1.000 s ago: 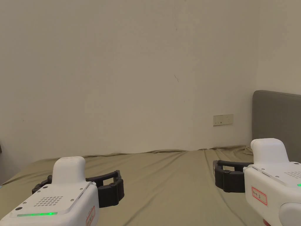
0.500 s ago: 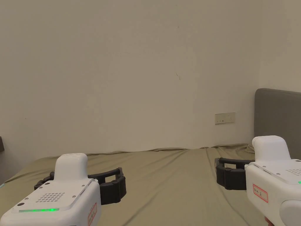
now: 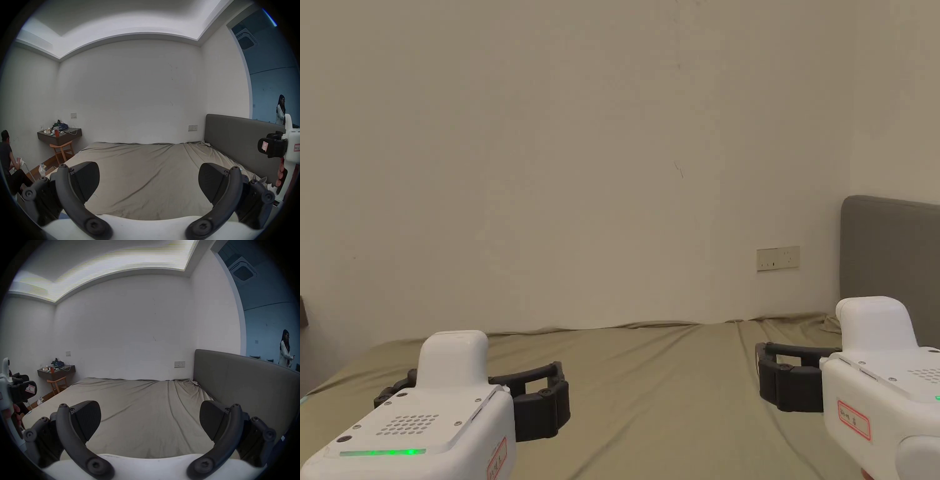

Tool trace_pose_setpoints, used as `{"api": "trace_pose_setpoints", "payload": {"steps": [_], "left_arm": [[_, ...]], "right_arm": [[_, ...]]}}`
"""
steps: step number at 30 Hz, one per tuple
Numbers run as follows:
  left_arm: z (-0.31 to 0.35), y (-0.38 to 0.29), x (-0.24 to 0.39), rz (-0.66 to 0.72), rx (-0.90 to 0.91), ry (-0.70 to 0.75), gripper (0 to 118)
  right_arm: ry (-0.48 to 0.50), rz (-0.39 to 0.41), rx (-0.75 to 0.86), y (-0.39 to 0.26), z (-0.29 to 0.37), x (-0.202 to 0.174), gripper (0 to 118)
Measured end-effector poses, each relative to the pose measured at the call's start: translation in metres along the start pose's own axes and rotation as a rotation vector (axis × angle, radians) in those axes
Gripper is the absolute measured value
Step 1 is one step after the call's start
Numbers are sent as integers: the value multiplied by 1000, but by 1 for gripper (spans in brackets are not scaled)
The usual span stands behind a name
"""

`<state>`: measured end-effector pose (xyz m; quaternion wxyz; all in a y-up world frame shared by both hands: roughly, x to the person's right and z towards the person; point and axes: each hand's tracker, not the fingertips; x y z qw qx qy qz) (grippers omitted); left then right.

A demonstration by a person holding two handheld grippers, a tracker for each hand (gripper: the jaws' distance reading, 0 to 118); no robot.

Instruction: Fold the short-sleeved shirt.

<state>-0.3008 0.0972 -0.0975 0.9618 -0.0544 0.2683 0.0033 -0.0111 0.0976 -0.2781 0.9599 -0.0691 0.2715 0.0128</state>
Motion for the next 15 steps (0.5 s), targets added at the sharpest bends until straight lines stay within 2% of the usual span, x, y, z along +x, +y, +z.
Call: {"api": "trace_pose_setpoints", "payload": {"steps": [9,15], "left_arm": [[0,0,-1,-9,-16,4,118],[4,3,-3,-7,-7,6,118]], "right_arm": [[-38,25,4,0,0,-3,118],[-35,11,3,1,1,-2,118]]}}
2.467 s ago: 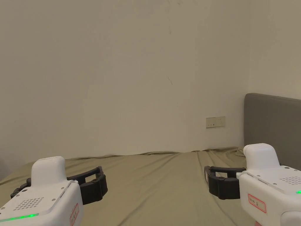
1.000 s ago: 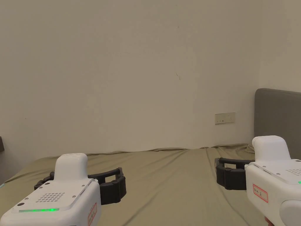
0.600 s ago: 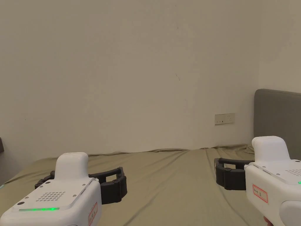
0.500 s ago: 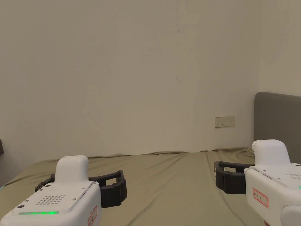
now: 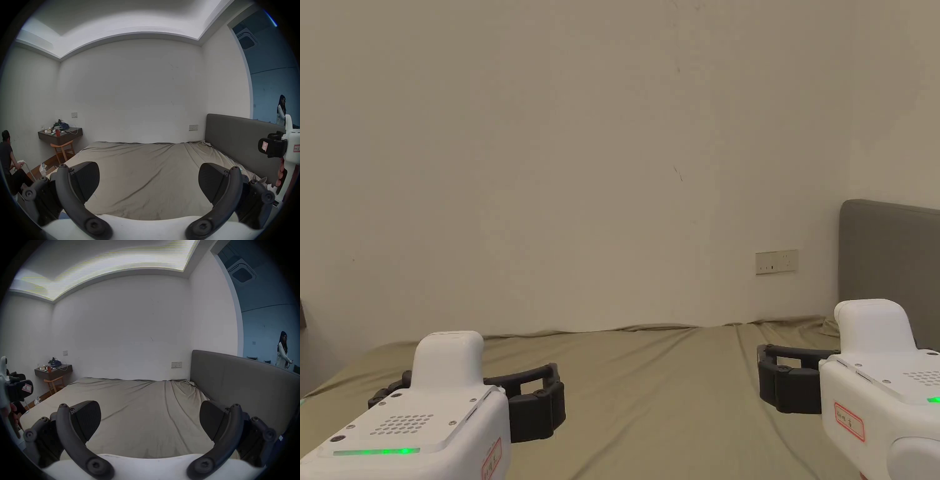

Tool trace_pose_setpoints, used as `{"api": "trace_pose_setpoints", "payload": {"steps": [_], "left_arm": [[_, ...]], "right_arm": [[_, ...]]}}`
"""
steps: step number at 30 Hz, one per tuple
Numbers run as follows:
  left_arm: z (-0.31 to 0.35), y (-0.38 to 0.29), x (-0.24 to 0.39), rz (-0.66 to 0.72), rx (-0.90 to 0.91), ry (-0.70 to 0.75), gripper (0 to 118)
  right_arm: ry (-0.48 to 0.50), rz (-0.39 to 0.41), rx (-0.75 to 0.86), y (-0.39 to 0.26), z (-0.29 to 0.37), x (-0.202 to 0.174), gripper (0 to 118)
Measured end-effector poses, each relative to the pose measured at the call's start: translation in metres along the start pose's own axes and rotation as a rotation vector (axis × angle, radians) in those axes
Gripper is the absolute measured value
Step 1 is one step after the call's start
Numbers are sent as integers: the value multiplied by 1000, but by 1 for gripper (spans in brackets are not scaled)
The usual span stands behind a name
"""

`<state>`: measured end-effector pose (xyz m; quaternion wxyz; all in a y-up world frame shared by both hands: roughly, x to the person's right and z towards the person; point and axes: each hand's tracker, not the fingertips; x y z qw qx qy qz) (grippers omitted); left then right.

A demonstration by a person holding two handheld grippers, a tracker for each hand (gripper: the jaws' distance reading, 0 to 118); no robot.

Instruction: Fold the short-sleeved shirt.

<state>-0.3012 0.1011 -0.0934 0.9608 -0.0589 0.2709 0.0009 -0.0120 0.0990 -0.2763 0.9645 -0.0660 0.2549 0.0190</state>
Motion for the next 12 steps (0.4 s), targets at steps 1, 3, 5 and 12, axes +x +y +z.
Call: {"api": "trace_pose_setpoints", "payload": {"steps": [1,3,5,12], "left_arm": [[0,0,0,0,3,0,118],[0,0,1,0,11,2,118],[0,-2,3,-5,3,7,118],[-1,-4,3,-12,-8,-5,118]], "right_arm": [[0,0,3,0,0,0,118],[6,-10,4,1,1,0,118],[8,-6,6,-1,1,0,118],[11,-13,0,0,3,-1,118]]}}
